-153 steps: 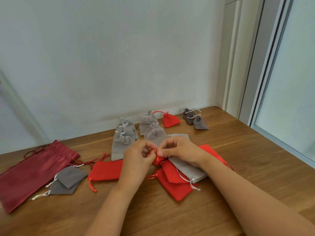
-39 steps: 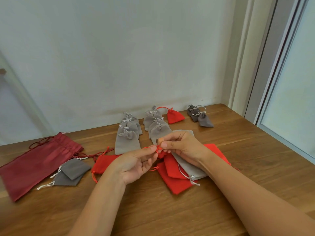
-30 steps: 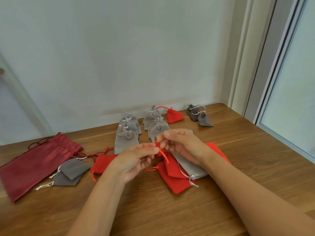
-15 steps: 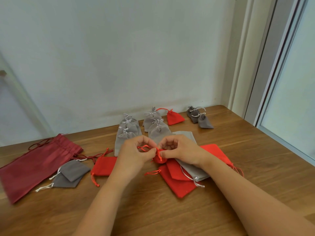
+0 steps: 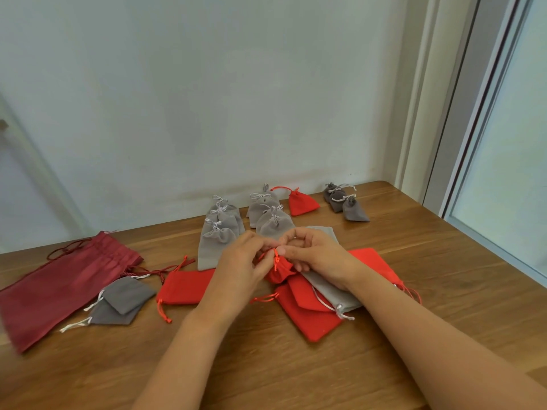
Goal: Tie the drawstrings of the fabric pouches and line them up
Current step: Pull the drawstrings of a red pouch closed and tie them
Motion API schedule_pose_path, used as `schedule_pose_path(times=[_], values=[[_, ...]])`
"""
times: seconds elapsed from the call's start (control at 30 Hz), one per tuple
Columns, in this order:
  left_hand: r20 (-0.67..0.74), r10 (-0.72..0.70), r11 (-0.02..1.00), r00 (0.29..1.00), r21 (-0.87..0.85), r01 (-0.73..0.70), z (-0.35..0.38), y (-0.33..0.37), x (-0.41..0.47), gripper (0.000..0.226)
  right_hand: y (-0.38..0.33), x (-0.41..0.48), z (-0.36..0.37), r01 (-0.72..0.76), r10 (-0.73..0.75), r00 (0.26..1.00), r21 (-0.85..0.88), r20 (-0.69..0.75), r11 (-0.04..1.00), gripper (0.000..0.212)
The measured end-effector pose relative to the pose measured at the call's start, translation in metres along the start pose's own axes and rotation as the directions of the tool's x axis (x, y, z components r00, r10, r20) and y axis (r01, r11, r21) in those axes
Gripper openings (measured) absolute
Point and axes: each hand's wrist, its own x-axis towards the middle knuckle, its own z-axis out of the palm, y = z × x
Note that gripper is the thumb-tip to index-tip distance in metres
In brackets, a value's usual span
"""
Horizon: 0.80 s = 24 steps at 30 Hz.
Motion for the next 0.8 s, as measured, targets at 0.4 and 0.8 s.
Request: schedule_pose_path(times=[0.4,0.8], values=[[-0.107,0.013,1.0,0.994,0.012,-0.012,0.005,-0.008,0.002,0.011,-0.004,0.001,-0.007,0.073,-0.073,0.996,0.002,-0.045,0.997,0.041],[0.021,-0.128,0.986,0.992,0.109,0.125,-0.008,-0.012,0.003,0.004,-0.013,0.002,-0.007,0.066,-0.084,0.995,-0.308,-0.048,0.949,0.044]])
